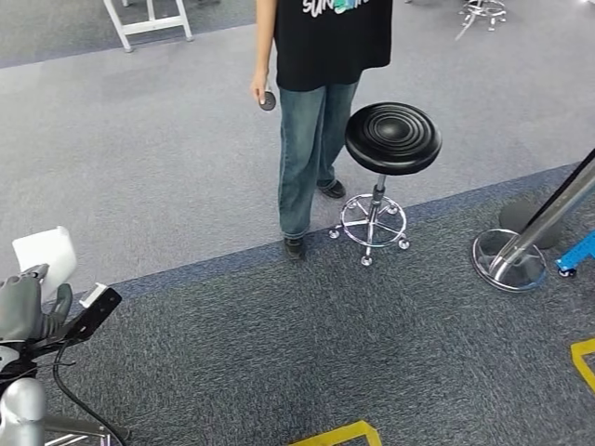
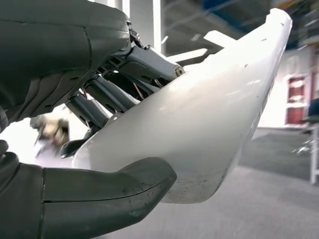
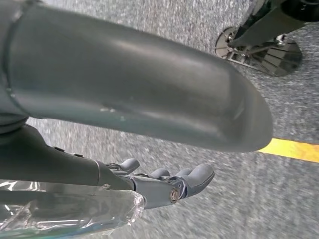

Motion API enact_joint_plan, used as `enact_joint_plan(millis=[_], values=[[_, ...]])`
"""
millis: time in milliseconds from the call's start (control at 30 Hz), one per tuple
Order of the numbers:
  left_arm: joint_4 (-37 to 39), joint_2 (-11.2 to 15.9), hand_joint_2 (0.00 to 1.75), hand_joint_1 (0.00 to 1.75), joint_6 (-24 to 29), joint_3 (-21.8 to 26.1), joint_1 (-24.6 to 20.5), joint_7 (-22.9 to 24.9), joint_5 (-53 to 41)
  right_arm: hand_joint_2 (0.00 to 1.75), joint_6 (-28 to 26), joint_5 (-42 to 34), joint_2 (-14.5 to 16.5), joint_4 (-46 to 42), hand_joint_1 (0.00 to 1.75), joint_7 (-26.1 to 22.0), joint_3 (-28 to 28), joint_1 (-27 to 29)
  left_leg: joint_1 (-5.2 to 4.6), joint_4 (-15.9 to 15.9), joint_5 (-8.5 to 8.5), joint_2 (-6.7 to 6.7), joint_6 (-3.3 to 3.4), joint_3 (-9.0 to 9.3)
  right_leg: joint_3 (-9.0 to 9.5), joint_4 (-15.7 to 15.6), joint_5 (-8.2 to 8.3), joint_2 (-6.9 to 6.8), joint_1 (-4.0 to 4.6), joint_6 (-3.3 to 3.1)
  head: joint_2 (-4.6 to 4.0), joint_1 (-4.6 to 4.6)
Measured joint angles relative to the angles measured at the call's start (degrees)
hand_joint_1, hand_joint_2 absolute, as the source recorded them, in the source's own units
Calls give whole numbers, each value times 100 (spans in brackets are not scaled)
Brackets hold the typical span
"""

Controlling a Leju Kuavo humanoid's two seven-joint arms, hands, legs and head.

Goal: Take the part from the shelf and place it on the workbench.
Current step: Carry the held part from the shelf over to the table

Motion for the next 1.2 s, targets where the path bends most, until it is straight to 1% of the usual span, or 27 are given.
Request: enact_joint_plan(millis=[67,100,133,167,233,300,333,367,400,433,467,500,533,600,667,700,733,800,867,900,933,967,1033,1067,1100,1167,1200], values=[[-29,-116,175,175,-154,126,-52,-3,363,0,4,0,2,-5,0,5,27,-4,-61,-431,79,224,72,220,45,4,-52,-129,33,59,0,4],[-41,-173,175,175,-225,196,-72,-4,533,0,8,0,3,-8,0,9,44,-8,-91,-470,45,229,110,228,63,-2,-71,-201,44,88,0,4],[-52,-219,175,175,-274,262,-81,-4,659,0,13,0,5,-9,0,14,60,-15,-93,-486,47,151,152,223,91,-14,-87,-276,44,118,0,5],[-68,-262,175,175,-303,319,-79,-4,737,0,16,0,7,-11,0,15,76,-23,-87,-509,55,78,188,235,104,-11,-116,-282,32,149,0,4],[-102,-344,175,175,-321,402,-108,-3,794,0,18,0,11,-13,0,16,101,-33,-59,-554,75,-70,275,273,6,266,-312,5,7,192,0,33],[-121,-419,175,175,-325,450,-145,-2,806,0,25,0,12,-15,0,16,110,-21,-45,-563,77,-225,332,288,-365,1012,-666,375,-8,200,0,79],[-120,-447,175,175,-328,467,-150,-2,807,0,30,0,13,-15,0,17,111,-9,-50,-562,75,-311,343,289,-584,1408,-805,437,-8,202,0,91],[-120,-470,175,175,-330,483,-147,-2,807,0,34,0,13,-15,0,19,111,3,-55,-561,74,-403,344,293,-752,1664,-845,456,-7,202,0,95],[-120,-488,175,175,-331,497,-144,-2,807,0,36,0,13,-17,0,20,112,12,-58,-559,72,-499,343,301,-828,1714,-765,462,-7,198,0,98],[-120,-506,175,175,-332,508,-141,-3,807,0,36,0,13,-19,0,21,112,16,-57,-557,68,-592,337,316,-785,1520,-567,477,-10,192,0,98],[-120,-521,175,175,-332,516,-141,-3,807,0,36,0,12,-23,0,22,112,17,-52,-553,60,-682,325,332,-654,1152,-302,530,-18,185,0,99],[-120,-535,175,175,-332,525,-142,-3,807,0,36,0,12,-26,0,22,113,15,-52,-543,50,-761,305,342,-491,745,-97,661,-31,180,0,99],[-121,-547,175,175,-332,534,-149,-3,807,0,37,0,12,-28,0,20,113,13,-51,-521,39,-835,278,334,-332,395,36,786,-49,175,0,96],[-123,-558,175,175,-332,555,-160,-3,807,0,42,0,13,-30,0,21,115,13,-39,-497,48,-965,212,286,-189,101,71,929,-57,155,0,94],[-127,-562,175,175,-332,586,-152,-4,807,0,45,0,14,-30,0,24,117,13,-11,-498,68,-1064,146,244,-166,70,83,817,-46,100,0,95],[-130,-565,175,175,-332,602,-146,-4,809,0,45,1,14,-32,0,24,118,10,-13,-458,37,-1003,118,220,-153,51,94,754,-48,66,0,92],[-133,-567,175,175,-333,616,-151,-3,823,0,44,1,14,-37,0,23,119,5,-19,-345,-42,-874,92,166,-139,27,104,688,-53,28,0,71],[-138,-576,175,175,-374,641,-178,-2,939,0,43,1,13,-47,0,23,121,8,-28,223,-352,-512,48,-106,-117,-2,107,537,-44,-28,0,28],[-138,-602,175,175,-469,693,-186,1,1182,0,48,1,13,-55,0,27,122,28,-5,880,-598,-350,16,-439,-110,-3,87,358,-23,-55,0,9],[-138,-619,175,175,-518,735,-181,4,1320,0,52,2,13,-58,0,30,127,36,5,988,-580,-323,11,-497,-104,-3,75,273,-16,-59,0,8],[-138,-634,175,175,-555,779,-179,9,1447,0,59,2,14,-60,0,32,138,41,12,914,-475,-302,13,-462,-93,-2,62,194,-12,-58,0,9],[-138,-646,175,175,-587,828,-182,16,1559,0,65,2,16,-61,0,33,154,42,10,617,-283,-250,27,-303,-72,-2,45,120,-9,-50,0,7],[-138,-667,175,175,-627,906,-202,27,1708,0,74,2,20,-61,0,32,191,43,-45,-107,-4,30,82,89,-19,2,2,-11,8,-11,0,7],[-138,-681,175,175,-641,937,-218,30,1757,0,77,2,21,-61,0,32,204,43,-79,-362,48,157,120,224,2,5,-24,-78,23,17,0,4],[-138,-695,175,175,-646,961,-229,31,1789,0,80,2,22,-62,0,31,219,42,-111,-470,29,229,154,274,19,6,-46,-147,37,47,0,3],[-141,-717,175,175,-649,1024,-232,31,1822,0,88,2,28,-66,0,27,250,29,-126,-508,6,123,219,278,59,-7,-85,-282,47,103,0,-2],[-146,-727,175,175,-649,1057,-226,29,1839,0,92,2,32,-69,0,23,268,21,-115,-531,16,50,248,291,68,13,-118,-243,39,133,0,6]])
